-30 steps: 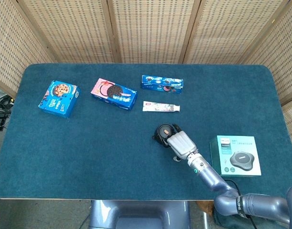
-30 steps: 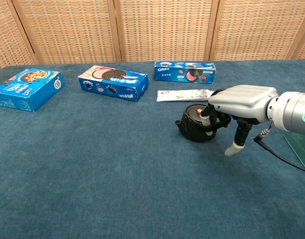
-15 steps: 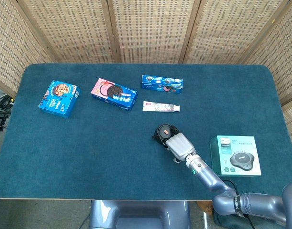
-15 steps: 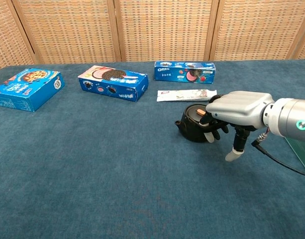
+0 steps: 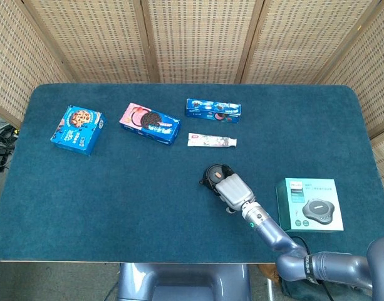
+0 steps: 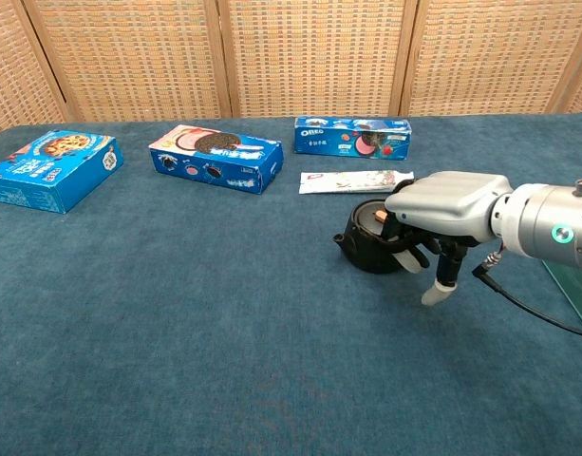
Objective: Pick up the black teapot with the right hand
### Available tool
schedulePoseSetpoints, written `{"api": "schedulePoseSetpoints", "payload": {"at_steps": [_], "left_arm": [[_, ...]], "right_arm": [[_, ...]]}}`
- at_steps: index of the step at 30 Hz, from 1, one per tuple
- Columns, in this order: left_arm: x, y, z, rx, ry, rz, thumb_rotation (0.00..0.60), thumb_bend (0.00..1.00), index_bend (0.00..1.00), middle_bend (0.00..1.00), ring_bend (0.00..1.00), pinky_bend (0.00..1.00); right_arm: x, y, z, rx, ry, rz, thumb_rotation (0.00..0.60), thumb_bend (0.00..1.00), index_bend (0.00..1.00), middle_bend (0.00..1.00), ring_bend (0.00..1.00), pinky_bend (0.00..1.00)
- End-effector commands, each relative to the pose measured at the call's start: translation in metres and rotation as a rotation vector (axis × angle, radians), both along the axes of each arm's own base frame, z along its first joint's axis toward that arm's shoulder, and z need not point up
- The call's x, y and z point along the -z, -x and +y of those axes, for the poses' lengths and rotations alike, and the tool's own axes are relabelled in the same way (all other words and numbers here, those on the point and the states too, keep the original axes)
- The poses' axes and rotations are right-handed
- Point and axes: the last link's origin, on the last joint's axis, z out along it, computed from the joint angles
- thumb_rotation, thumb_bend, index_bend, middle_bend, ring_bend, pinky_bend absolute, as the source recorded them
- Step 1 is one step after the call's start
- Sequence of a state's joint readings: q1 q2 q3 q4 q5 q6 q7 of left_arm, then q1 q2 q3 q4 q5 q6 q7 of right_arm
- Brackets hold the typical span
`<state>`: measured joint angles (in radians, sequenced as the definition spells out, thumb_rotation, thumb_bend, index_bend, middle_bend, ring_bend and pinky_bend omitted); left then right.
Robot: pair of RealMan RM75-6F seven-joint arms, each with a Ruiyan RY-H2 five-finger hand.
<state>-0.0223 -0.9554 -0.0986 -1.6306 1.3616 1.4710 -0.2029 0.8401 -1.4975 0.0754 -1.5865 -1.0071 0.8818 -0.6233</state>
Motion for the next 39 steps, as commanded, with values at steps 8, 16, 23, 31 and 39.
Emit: {"api": "schedulePoseSetpoints", "payload": {"at_steps": [8,16,23,31,39], "left_arm": [[-0.003,0.001,-0.001,-0.002,-0.007,-0.009,0.6,0.0,0.0,0.0,0.0,0.0],[-0.006,0.003,-0.001,-0.004,-0.015,-0.017,0.6,0.0,0.0,0.0,0.0,0.0],[-0.008,0.004,-0.001,-0.003,-0.017,-0.024,0.6,0.0,0.0,0.0,0.0,0.0],[-0.009,0.004,-0.002,-0.002,-0.019,-0.027,0.6,0.0,0.0,0.0,0.0,0.0],[-0.008,0.004,-0.002,0.0,-0.019,-0.025,0.6,0.0,0.0,0.0,0.0,0.0]], "right_arm": [[-0.01,-0.022,-0.008,0.012,0.014,-0.071,0.6,0.0,0.99,0.93,0.81,0.0],[-0.018,-0.039,-0.012,0.012,0.018,-0.103,0.6,0.0,1.0,1.0,0.91,0.0],[-0.026,-0.052,-0.014,0.046,0.011,-0.095,0.599,0.0,1.0,1.0,0.97,0.03],[-0.038,-0.056,-0.014,0.101,-0.014,-0.076,0.464,0.0,1.0,1.0,1.0,0.08],[-0.05,-0.06,-0.012,0.191,0.055,-0.053,0.402,0.0,1.0,1.0,1.0,0.01]]}}
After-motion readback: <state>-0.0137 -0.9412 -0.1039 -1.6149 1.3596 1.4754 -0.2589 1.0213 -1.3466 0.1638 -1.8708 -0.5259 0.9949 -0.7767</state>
